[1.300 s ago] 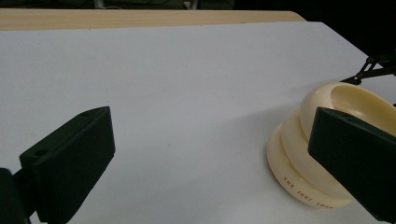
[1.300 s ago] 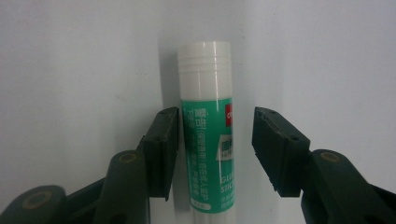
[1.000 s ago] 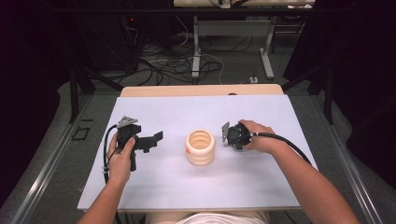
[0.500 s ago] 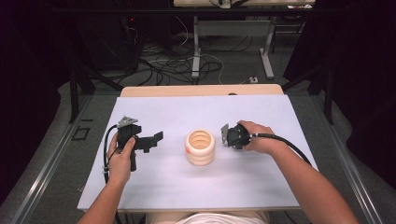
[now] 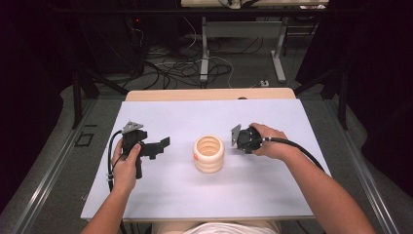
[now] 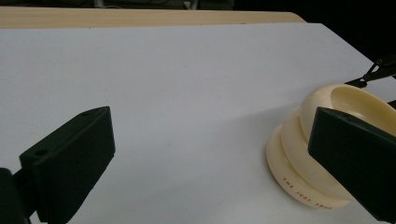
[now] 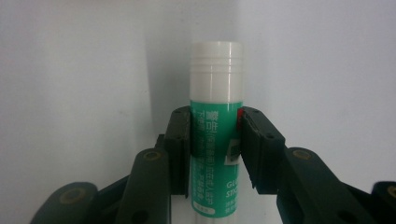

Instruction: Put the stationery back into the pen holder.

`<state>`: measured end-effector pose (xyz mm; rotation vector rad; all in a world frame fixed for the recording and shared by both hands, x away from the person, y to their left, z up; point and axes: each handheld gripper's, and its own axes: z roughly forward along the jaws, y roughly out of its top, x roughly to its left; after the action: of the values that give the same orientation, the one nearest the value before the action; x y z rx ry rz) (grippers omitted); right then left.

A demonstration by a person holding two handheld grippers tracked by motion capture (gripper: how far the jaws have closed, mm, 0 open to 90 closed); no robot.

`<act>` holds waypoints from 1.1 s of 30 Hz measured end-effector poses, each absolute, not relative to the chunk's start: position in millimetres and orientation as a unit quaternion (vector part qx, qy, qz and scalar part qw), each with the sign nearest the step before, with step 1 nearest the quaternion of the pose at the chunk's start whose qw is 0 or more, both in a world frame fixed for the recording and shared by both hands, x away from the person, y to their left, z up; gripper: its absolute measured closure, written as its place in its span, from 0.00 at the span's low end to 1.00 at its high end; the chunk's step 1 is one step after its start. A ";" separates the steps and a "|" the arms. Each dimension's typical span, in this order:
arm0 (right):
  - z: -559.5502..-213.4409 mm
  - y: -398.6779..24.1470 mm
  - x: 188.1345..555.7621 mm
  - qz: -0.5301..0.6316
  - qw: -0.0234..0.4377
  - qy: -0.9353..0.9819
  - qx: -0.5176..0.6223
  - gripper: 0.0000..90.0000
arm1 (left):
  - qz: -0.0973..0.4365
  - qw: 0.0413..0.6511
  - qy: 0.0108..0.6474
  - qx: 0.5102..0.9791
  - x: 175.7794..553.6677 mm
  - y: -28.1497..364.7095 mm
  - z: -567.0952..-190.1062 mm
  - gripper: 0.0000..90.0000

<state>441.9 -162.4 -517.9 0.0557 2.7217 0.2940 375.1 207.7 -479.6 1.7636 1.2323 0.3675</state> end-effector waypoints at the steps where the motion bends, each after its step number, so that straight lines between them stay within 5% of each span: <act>1: -516.0 -162.9 442.6 0.109 0.199 0.974 0.022 0.73 | 0.149 0.461 0.501 0.717 375.2 207.8 -479.7 0.01; 33: -459.1 -161.2 425.6 0.299 0.219 0.909 0.189 0.73 | 0.150 0.467 0.506 0.709 375.5 208.5 -479.6 0.01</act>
<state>425.6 -161.2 -459.1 0.5223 2.5159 0.8268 375.5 208.5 -479.6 1.7401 1.2417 0.3687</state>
